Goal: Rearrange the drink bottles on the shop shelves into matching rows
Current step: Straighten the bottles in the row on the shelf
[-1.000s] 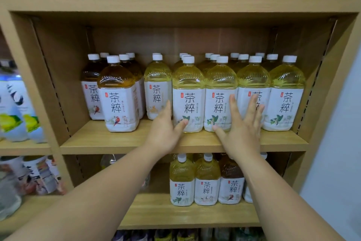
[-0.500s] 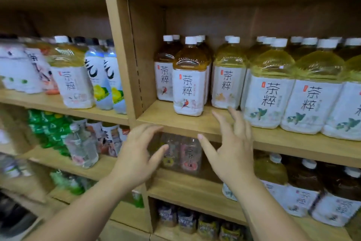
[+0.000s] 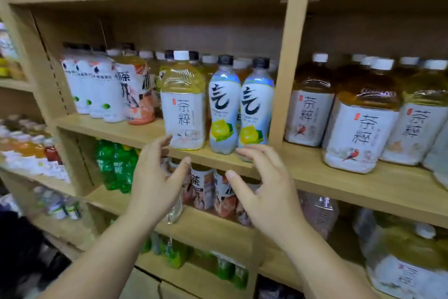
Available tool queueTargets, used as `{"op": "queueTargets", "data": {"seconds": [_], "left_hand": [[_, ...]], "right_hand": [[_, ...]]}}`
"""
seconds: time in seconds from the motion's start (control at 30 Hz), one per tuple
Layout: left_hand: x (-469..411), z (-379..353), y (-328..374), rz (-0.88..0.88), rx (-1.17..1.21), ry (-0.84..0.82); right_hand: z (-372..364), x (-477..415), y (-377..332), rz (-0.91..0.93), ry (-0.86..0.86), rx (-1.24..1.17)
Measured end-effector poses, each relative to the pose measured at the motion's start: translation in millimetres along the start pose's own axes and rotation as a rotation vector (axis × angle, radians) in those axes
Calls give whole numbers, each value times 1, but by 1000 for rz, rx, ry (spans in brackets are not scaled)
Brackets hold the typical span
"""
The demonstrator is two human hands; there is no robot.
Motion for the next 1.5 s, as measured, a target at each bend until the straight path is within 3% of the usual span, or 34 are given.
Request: {"op": "queueTargets", "data": {"seconds": [0.13,0.27,0.5,0.67,0.9,1.17,1.5], "left_hand": [[-55,4,-28,-25,144,-38],[-92,-1,-44,-77,335,-191],[-122,-8,-51,-183,492,-366],[-126,1,-57,-221,537,-365],[-109,22,-68,-256,612,-336],[-76,43,-27,-273,703,-288],[-27,22,87,-402,735,-206]], "right_hand": [[-56,-34,-14,-66,6,-17],[-100,-61,-18,-181,74,-1],[-133,-92,-23,-382,56,141],[-139,-99,-33,-325,221,252],[-139,-86,-48,-244,293,106],[-93,-58,-75,-215,391,16],[38,-8,-102,-126,439,-105]]}}
Point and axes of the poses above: each hand's wrist, its own x-axis away from the middle knuckle, its own z-axis out of the back of the hand, y = z × x, the point moved 2 cm from there along -x, towards the middle knuckle, and after that the axes turned 13 degrees about -x, right-handed, at the moved point
